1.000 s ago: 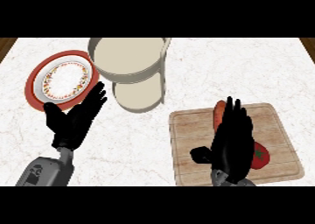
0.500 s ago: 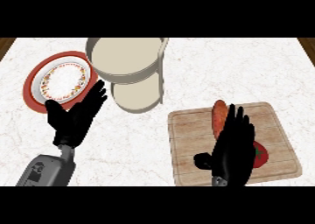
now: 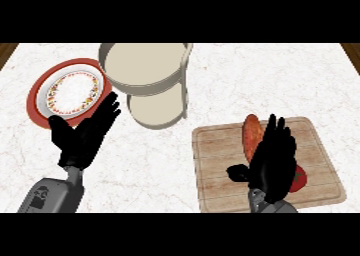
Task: Pick the sweet potato from the cutting board and place it in the tiered basket
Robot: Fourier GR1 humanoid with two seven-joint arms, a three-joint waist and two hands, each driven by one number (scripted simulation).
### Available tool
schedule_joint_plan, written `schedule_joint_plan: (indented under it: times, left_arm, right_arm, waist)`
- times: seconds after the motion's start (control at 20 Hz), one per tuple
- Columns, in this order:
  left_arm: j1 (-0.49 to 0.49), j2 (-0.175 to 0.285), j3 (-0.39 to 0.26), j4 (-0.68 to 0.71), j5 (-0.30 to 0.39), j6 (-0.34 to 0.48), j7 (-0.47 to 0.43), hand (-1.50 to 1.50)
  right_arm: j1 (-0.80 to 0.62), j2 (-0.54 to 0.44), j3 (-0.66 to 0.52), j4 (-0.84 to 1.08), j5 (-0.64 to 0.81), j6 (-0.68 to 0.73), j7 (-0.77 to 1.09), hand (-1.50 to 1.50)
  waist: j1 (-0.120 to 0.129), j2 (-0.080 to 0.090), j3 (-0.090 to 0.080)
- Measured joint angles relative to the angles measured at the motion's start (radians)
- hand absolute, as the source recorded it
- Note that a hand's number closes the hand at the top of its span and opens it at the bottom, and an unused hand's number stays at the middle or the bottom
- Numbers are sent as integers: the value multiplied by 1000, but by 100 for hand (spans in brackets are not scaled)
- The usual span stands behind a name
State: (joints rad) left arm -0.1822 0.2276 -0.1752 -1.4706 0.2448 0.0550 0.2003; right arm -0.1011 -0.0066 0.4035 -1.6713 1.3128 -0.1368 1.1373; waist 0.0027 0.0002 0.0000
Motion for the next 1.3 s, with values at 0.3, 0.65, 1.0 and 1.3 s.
schedule_joint_plan:
  times: [0.3, 0.65, 1.0, 1.3]
  left_arm:
    - [22, -15, 0, -14, -20, -5, 2, 0]
    - [4, -34, 28, 4, -26, -22, 4, 0]
    - [4, -56, 44, 17, -53, -40, 4, 0]
    - [1, -66, 63, 35, -69, -56, -9, 0]
  right_arm:
    - [-5, 2, -39, 52, -33, -70, -29, -150]
    - [0, 7, -112, 115, -82, -138, -83, -150]
    - [-53, 6, -152, 207, -139, -180, -117, 150]
    - [-67, 6, -138, 306, -178, -264, -230, 150]
  waist:
    - [-1, -4, -3]
    - [-2, -8, -4]
    - [-2, -10, -5]
    - [-1, -12, -8]
